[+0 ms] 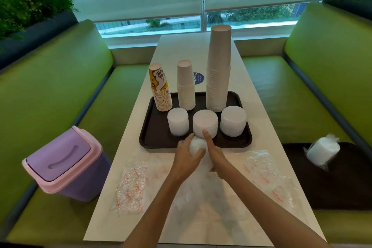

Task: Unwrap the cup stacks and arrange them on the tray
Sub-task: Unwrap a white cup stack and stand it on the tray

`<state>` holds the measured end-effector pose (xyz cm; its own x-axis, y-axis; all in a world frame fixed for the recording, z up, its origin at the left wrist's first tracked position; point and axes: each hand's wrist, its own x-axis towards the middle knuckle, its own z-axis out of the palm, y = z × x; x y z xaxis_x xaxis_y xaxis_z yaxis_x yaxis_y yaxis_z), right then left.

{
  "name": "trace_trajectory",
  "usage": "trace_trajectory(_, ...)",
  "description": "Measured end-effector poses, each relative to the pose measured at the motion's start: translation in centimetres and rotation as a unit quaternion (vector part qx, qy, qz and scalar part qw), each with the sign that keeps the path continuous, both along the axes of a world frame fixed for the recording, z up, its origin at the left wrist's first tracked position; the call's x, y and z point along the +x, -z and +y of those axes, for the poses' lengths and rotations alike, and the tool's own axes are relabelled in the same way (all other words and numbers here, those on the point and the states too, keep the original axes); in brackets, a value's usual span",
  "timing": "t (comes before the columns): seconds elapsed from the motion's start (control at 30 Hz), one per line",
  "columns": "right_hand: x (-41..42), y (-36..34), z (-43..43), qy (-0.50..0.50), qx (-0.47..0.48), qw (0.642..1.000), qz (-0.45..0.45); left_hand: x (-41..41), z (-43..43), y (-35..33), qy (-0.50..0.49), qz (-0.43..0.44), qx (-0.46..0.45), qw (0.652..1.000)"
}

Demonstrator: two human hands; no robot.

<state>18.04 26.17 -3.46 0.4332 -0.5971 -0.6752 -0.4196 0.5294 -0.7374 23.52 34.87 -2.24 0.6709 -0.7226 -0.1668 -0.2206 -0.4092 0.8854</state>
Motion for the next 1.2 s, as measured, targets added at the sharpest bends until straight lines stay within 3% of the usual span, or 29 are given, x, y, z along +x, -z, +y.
trace_trajectory(0.17,0.2,1.4,-0.1,0.116,0.099,0.986,-0.070,-0.4,0.4,0.4,-0.073,0.055,-0.100,0.991)
trace_trajectory(0.33,0.8,2.0,0.5,0.156,0.093,0.979,-0.096,-1.7,0.0,1.3,-0.210,0.004,-0.174,0.962)
trace_trajectory(0.5,1.4,2.5,1.1,0.188,0.085,0.975,-0.082,-1.5,-0.5,1.4,-0.285,-0.069,-0.194,0.936)
trace_trajectory(0.63,1.1,2.7,1.1,0.191,0.088,0.975,-0.074,-1.0,-0.7,2.0,-0.270,-0.084,-0.166,0.945)
trace_trajectory(0.97,1.1,2.2,0.6,0.162,0.166,0.959,-0.163,1.1,-0.4,1.5,-0.195,-0.062,-0.169,0.964)
trace_trajectory(1.2,0.5,1.9,0.0,0.130,0.152,0.960,-0.195,2.3,-0.4,0.9,-0.164,-0.048,-0.156,0.973)
